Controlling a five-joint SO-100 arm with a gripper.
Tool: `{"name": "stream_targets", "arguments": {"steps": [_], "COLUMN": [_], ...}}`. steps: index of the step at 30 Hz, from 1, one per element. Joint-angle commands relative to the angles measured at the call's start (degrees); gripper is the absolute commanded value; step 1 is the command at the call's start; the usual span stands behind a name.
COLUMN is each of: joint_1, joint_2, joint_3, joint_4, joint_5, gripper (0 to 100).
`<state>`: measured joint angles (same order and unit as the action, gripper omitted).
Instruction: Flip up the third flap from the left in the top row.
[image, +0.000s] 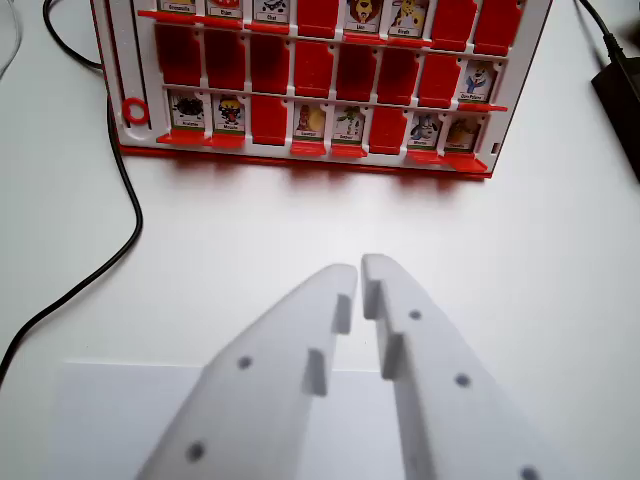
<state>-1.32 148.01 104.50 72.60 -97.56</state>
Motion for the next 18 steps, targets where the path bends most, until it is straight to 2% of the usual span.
{"name": "stream_targets", "arguments": {"steps": [1, 18], "joint_1": [0.26, 0.0], "joint_2": [1.32, 1.93], "joint_3": [-0.62, -0.09], "joint_4": [0.0, 0.35], "joint_5": [-0.44, -0.44], "gripper": [0, 0]}}
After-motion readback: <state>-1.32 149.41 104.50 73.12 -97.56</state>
